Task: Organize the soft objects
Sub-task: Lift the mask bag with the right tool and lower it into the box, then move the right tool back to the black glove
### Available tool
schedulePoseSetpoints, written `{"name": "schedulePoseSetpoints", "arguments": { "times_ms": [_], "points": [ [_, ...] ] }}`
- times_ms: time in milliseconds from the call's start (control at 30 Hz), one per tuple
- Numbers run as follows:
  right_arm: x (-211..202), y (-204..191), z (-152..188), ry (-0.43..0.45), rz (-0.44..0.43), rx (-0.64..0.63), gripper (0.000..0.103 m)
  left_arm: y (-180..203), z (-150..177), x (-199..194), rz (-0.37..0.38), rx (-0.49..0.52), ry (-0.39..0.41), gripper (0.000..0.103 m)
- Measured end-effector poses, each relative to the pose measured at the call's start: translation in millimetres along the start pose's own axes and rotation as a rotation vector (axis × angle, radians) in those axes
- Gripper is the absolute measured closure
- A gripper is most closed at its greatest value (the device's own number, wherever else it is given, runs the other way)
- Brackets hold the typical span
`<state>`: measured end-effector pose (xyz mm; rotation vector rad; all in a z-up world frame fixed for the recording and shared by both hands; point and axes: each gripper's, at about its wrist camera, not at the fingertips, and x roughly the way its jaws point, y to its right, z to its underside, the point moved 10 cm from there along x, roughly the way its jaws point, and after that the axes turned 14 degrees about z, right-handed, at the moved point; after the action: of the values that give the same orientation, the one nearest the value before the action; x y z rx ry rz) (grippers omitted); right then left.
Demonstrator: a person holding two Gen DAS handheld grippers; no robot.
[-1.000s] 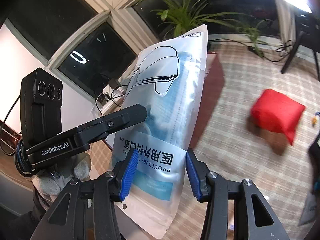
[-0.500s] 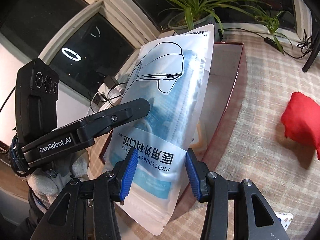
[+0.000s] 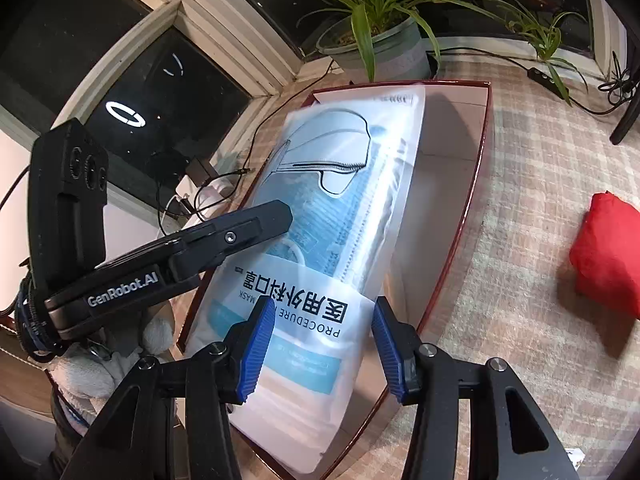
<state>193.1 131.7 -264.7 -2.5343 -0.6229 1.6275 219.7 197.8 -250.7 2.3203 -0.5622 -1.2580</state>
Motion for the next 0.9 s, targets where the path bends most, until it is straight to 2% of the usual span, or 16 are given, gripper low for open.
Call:
{"name": "schedulePoseSetpoints", "arguments": {
  "times_ms": [400, 467, 700, 900],
  "points": [
    [-11, -2, 2, -0.009, -0.056, 0.011, 0.056, 0, -6, -8, -0.016, 0.003, 0.015, 0.044],
    [-15, -3, 3, -0.007, -0.065, 0.008, 0.05, 0, -9, -12, -0.018, 0.004, 0.026, 0.043],
    [-33, -4, 8, 0.021, -0.068, -0.02, 0.048, 8, -12, -23, -0.03, 0.016, 0.054, 0.043],
    [-53, 4, 20, 0.055, -0.072, -0.044, 0.048, 22, -8, -35, -0.012, 0.018, 0.09, 0.043]
  ]
}}
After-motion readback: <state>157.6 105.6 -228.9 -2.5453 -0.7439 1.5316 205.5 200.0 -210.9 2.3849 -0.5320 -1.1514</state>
